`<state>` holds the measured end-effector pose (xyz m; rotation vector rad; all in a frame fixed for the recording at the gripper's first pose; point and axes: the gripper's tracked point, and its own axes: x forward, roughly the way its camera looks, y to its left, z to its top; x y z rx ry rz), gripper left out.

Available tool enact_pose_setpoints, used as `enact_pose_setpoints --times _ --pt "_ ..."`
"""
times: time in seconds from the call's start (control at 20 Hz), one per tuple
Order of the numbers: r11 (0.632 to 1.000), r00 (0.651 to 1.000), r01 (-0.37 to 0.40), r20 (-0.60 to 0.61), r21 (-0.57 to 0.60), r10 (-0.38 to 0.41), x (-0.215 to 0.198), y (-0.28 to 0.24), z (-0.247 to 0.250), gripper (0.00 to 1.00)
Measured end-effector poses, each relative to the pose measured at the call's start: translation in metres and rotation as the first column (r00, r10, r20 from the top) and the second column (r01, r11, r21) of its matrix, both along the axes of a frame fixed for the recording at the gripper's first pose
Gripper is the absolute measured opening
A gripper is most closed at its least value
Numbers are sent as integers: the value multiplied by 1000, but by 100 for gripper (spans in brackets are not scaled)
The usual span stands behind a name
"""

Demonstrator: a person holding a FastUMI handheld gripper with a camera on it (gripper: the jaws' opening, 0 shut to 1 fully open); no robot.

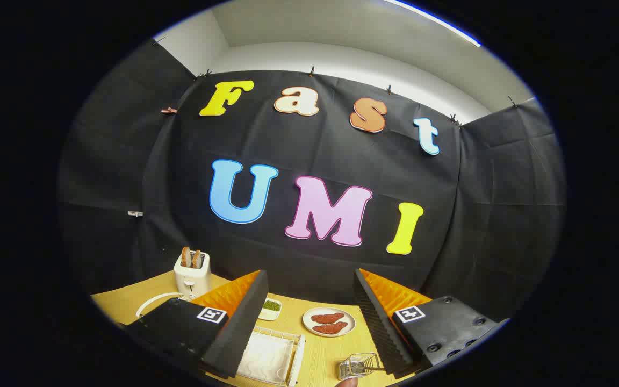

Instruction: Take the plate from the dish rack, then take the spoon from the basket and place it into the plate.

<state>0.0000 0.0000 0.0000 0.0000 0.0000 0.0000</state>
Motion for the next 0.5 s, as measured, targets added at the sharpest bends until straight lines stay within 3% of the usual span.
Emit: enact_pose_setpoints --times 0.5 --pt "999 999 -31 -44 27 32 17 24 -9 97"
